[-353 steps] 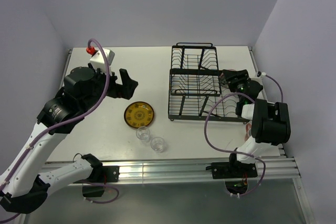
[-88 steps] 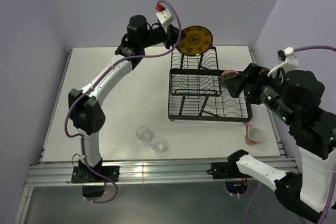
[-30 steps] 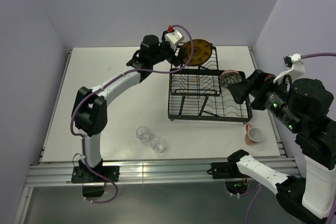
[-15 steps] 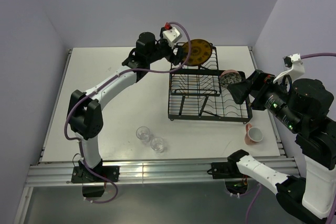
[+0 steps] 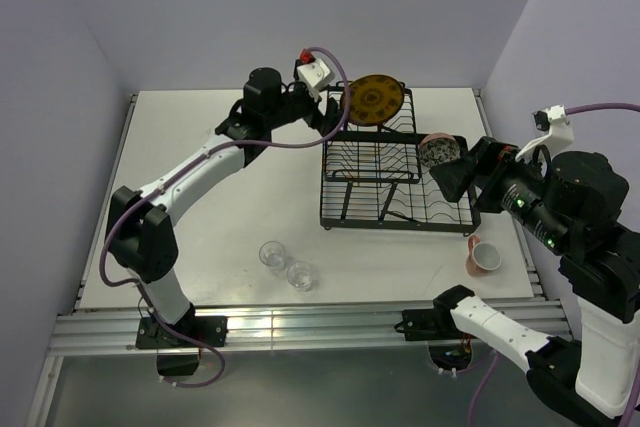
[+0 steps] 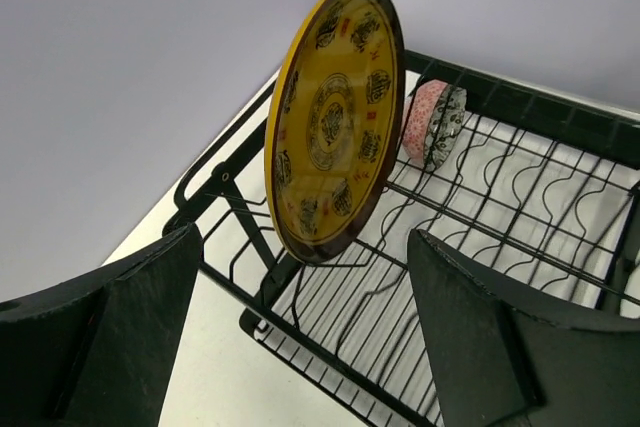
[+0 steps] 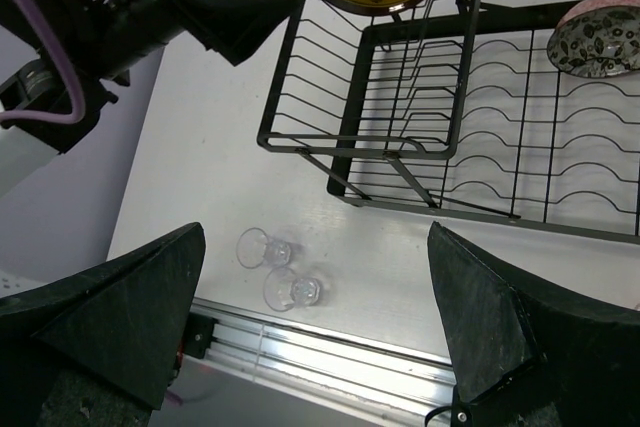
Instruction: Load the mixed dishes into the dish rack
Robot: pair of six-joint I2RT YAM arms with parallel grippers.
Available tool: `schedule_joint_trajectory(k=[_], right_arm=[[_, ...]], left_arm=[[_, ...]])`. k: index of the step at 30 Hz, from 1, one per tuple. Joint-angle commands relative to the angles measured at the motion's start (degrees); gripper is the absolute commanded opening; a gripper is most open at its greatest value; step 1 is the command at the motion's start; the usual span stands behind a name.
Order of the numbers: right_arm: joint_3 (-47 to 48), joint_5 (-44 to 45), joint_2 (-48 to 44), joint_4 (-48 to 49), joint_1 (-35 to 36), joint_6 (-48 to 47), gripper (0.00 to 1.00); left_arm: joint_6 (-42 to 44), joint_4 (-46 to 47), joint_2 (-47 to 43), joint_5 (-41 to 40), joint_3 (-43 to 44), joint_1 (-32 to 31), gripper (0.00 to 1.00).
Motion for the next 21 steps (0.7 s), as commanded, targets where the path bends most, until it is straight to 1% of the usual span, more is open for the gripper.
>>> schedule_joint_trajectory(k=[1,3,5,6,7,8,10,11,13,14,16,17,18,20,21], right_arm=[[-1.1,-0.3,-0.2,1.8,-0.2,-0.8,1.00],[-1.4,-1.3,0.0,1.8,-0.2,-1.2,1.00],[-2.0,-2.0,0.4,1.8,-0.1,-1.3,1.00],[-2.5,-2.9,0.7,1.8,-0.1,-1.3,1.00],[-2.8,-3.4,1.0,1.9,-0.1,-1.3,1.00],[-3.1,-4.0,1.2,1.9,-0.2,-1.3,1.00],[-4.5,-5.2,1.7,2.0,-0.1,-1.1,1.00],[-5.1,-6.4,1.8,2.2,-0.2,-0.8,1.00],[-7.9,-7.9,1.5,3.1,-0.2,-0.3,1.00],[-9.1,-8.2,1.3,3.3,-0.2,0.5,1.00],[-13.9,-9.4,0.1,5.2,-0.2,0.8,1.00],[-15.8,-11.2,-0.6,6.1,-0.1,0.9,1.00],[-20.0,-12.2,-1.5,8.7,-0.2,0.9,1.00],[-23.5,-15.0,-4.0,12.7,-0.1,1.6,1.00],[-26.0,-15.8,-5.0,14.0,-0.2,1.9,1.00]], left_arm=[[-1.7,1.4,-6.7,0.3,-2.6,0.4,0.90],[-2.8,2.0,-10.1,-1.2,-5.5,0.7,0.90],[-5.0,2.4,-12.8,-5.7,-7.9,0.9,0.90],[-6.2,2.3,-15.5,-7.9,-8.7,1.1,0.90],[-7.1,1.4,-17.0,-12.6,-9.3,1.2,0.90],[-10.5,0.5,-18.3,-14.5,-10.2,1.5,0.89],[-13.2,-1.8,-22.6,-19.9,-10.9,1.5,0.88],[-16.2,-5.1,-25.1,-23.5,-11.4,1.6,0.88],[-19.9,-10.0,-27.4,-28.9,-11.5,1.5,0.86],[-24.4,-15.8,-28.3,-32.9,-11.3,1.5,0.85],[-28.8,-22.3,-31.3,-36.2,-11.3,1.5,0.83],[-33.5,-27.7,-33.6,-37.7,-12.7,1.5,0.82],[-35.6,-29.5,-34.9,-37.6,-13.9,1.5,0.82],[-40.6,-32.1,-38.9,-35.2,-18.4,1.5,0.78],[-42.7,-35.5,-40.0,-33.3,-19.6,1.5,0.76]])
